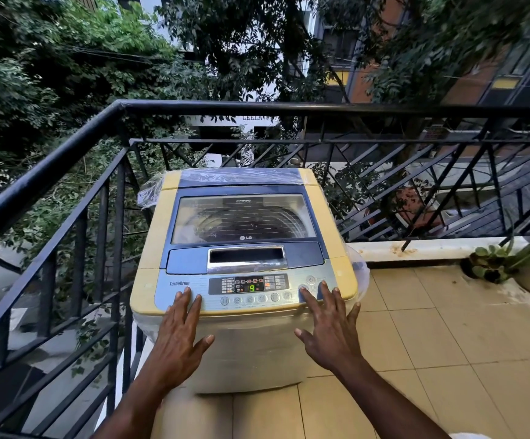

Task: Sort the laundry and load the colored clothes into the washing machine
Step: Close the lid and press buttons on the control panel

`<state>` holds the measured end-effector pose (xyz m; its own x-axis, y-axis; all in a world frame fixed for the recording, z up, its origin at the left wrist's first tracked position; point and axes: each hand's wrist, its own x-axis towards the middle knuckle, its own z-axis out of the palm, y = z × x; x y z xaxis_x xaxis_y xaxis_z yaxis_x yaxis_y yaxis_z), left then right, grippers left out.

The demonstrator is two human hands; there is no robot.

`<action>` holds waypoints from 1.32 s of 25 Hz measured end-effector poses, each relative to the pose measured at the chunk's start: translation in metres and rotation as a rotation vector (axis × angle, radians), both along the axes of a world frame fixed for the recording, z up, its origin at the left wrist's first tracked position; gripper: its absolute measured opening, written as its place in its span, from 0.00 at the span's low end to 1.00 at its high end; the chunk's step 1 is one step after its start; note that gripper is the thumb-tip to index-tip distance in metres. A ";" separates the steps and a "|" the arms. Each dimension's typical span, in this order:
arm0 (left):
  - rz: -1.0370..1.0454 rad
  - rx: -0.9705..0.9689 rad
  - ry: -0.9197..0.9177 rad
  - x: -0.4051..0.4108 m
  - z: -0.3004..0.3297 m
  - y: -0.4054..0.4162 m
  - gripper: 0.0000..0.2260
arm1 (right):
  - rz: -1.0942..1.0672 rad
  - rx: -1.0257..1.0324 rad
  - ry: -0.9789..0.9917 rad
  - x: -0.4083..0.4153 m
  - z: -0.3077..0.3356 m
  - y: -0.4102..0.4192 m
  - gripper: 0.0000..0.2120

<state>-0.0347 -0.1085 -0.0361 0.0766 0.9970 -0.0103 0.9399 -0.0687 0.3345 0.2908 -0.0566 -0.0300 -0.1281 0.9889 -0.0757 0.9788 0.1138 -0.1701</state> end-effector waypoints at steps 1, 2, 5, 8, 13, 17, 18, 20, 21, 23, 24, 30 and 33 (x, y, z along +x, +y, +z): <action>-0.001 -0.001 0.007 0.000 0.000 0.000 0.46 | 0.001 0.002 -0.006 0.000 0.000 0.000 0.43; -0.003 -0.002 0.012 -0.001 0.000 0.000 0.46 | 0.002 0.002 -0.012 0.000 -0.001 0.000 0.43; -0.009 0.006 0.017 0.000 0.001 -0.001 0.46 | 0.002 0.002 -0.020 0.000 -0.002 0.000 0.44; -0.005 0.009 0.009 0.002 0.003 -0.001 0.47 | 0.002 0.001 -0.021 0.001 -0.003 -0.001 0.45; 0.003 0.013 0.021 0.004 0.001 0.000 0.46 | -0.005 -0.012 -0.017 0.001 -0.002 0.001 0.46; 0.021 0.024 0.019 0.005 -0.002 0.000 0.45 | -0.005 -0.008 -0.043 0.001 0.000 0.002 0.47; 0.023 0.023 0.021 0.005 -0.003 0.000 0.45 | -0.005 -0.017 -0.043 0.001 0.000 0.002 0.47; 0.026 0.026 0.023 0.005 -0.004 0.000 0.46 | -0.004 -0.037 -0.031 0.001 0.001 0.002 0.49; 0.025 0.028 0.027 0.004 -0.004 0.000 0.46 | -0.003 -0.045 -0.023 0.002 0.001 0.001 0.49; 0.018 0.030 0.036 0.003 -0.005 0.000 0.46 | 0.006 -0.057 -0.018 0.002 0.002 -0.001 0.52; 0.015 0.031 0.035 0.002 -0.005 0.000 0.45 | 0.009 -0.058 -0.017 0.002 0.002 -0.001 0.53; -0.002 0.051 0.052 -0.002 -0.010 -0.001 0.42 | 0.005 -0.070 -0.048 0.002 0.004 -0.002 0.58; -0.008 0.050 0.060 -0.005 -0.014 -0.002 0.42 | 0.007 -0.075 -0.056 0.002 0.003 -0.003 0.59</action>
